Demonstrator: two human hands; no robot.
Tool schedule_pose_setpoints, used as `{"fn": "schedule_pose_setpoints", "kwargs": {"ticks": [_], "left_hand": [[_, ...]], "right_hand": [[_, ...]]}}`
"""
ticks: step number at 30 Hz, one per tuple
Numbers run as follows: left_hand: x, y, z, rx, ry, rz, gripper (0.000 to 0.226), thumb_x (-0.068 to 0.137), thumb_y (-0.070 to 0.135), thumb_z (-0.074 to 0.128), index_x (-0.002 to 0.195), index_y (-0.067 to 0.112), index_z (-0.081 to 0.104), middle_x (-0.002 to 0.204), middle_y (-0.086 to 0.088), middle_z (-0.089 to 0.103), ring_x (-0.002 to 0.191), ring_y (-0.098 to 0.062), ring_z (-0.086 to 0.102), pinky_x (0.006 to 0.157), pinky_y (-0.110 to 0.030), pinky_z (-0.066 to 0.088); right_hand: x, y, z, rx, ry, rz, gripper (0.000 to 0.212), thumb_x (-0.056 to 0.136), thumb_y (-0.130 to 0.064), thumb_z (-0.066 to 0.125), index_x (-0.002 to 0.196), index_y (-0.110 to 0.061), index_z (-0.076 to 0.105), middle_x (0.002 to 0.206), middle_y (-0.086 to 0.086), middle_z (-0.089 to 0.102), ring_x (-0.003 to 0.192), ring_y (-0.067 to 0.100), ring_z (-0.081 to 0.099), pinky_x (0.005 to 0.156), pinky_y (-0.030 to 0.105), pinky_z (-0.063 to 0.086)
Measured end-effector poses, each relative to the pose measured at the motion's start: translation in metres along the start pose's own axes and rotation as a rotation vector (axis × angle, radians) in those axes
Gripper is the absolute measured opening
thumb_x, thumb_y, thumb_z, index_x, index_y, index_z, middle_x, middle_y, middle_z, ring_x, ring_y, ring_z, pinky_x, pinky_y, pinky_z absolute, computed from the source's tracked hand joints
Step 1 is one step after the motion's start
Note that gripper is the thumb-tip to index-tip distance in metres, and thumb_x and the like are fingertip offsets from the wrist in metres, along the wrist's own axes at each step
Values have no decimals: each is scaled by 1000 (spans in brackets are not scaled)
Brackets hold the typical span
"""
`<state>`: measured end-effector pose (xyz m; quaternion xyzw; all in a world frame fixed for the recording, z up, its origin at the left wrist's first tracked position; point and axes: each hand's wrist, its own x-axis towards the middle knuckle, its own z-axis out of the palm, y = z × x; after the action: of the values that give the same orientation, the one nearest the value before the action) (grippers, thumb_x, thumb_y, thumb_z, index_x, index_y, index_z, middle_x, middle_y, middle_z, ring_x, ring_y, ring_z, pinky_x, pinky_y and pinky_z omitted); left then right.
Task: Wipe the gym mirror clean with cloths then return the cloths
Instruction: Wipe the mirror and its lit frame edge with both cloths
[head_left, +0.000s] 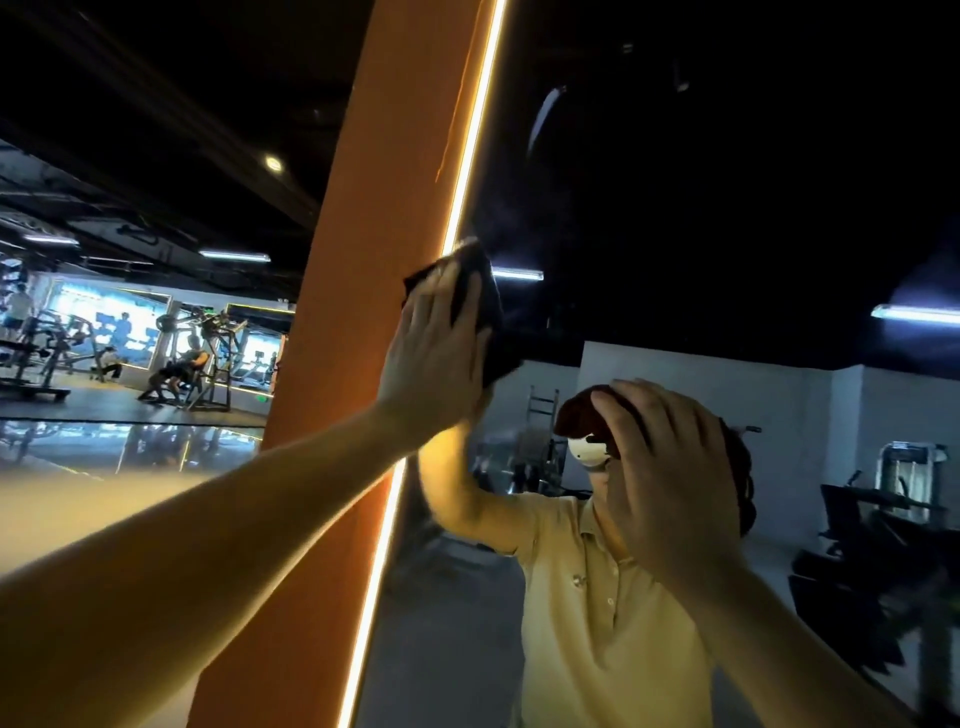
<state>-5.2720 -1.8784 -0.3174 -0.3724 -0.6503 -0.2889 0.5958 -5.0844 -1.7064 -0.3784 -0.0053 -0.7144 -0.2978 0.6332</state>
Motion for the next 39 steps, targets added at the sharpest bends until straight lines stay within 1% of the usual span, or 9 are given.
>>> {"fn": "schedule_pose_setpoints", "kwargs": {"ticks": [3, 9, 12, 16, 22, 24, 27, 31, 39], "left_hand": [[20, 33, 11, -125, 37, -66, 72, 110, 41, 21, 165, -3, 8, 173, -24, 0, 162, -33, -4, 132, -49, 2], [-48, 29, 25, 44, -66, 656, 72, 110, 48, 29, 166, 4, 16, 173, -21, 10, 162, -34, 4, 132, -47, 4], [13, -8, 8, 79, -36, 353, 73, 109, 46, 23, 164, -2, 15, 172, -26, 10, 162, -37, 5, 131, -52, 12], [30, 21, 10, -109, 33, -35, 71, 111, 39, 26, 164, -5, 9, 173, -25, 1, 162, -34, -4, 132, -48, 1], [-31, 77, 22, -36, -77, 642, 78, 107, 51, 37, 167, 6, 14, 174, -18, 7, 162, -31, 0, 132, -44, -3], [5, 45, 17, -20, -50, 595, 79, 105, 50, 39, 166, 6, 16, 173, -19, 11, 162, -32, 6, 132, -43, -1], [59, -1, 5, -50, 18, 257, 75, 107, 45, 27, 162, -6, 22, 170, -29, 16, 160, -41, 12, 129, -54, 15], [36, 27, 21, -191, 96, -27, 71, 110, 40, 27, 163, -5, 17, 173, -24, 8, 162, -35, 3, 132, -50, 5], [-144, 0, 24, -44, -137, 230, 72, 112, 47, 23, 161, -6, 23, 170, -30, 13, 160, -44, 12, 123, -62, 29]], "right_hand": [[0, 4, -4, 43, 24, 8, 71, 78, -3, 77, 141, -10, 47, 139, 14, 54, 131, 32, 46, 111, 50, 38], [34, 25, -25, 43, 74, 288, 56, 89, 3, 57, 144, -5, 51, 140, 18, 56, 131, 39, 52, 107, 59, 45], [37, 22, -24, -4, 33, 290, 52, 89, 5, 57, 140, -3, 56, 139, 18, 57, 132, 40, 52, 110, 59, 43], [32, 16, -21, 2, 25, 264, 51, 89, 4, 60, 140, -2, 57, 141, 18, 57, 135, 39, 51, 112, 58, 42], [41, 36, -33, 31, 67, 313, 54, 89, 9, 59, 142, -1, 55, 140, 18, 57, 132, 38, 52, 109, 53, 42], [41, 41, -34, 11, 33, 283, 54, 87, 7, 60, 141, -2, 56, 140, 18, 57, 132, 39, 52, 109, 55, 43], [36, 40, -28, -13, 29, 235, 52, 89, 0, 55, 141, -3, 56, 141, 17, 57, 135, 39, 50, 112, 57, 42], [33, 40, -24, -18, 50, 221, 53, 93, -18, 39, 143, -9, 52, 144, 13, 54, 138, 34, 48, 115, 53, 41], [32, 39, -24, -8, 45, 208, 52, 91, -14, 47, 142, -7, 53, 143, 13, 55, 137, 34, 49, 114, 54, 41]]}}
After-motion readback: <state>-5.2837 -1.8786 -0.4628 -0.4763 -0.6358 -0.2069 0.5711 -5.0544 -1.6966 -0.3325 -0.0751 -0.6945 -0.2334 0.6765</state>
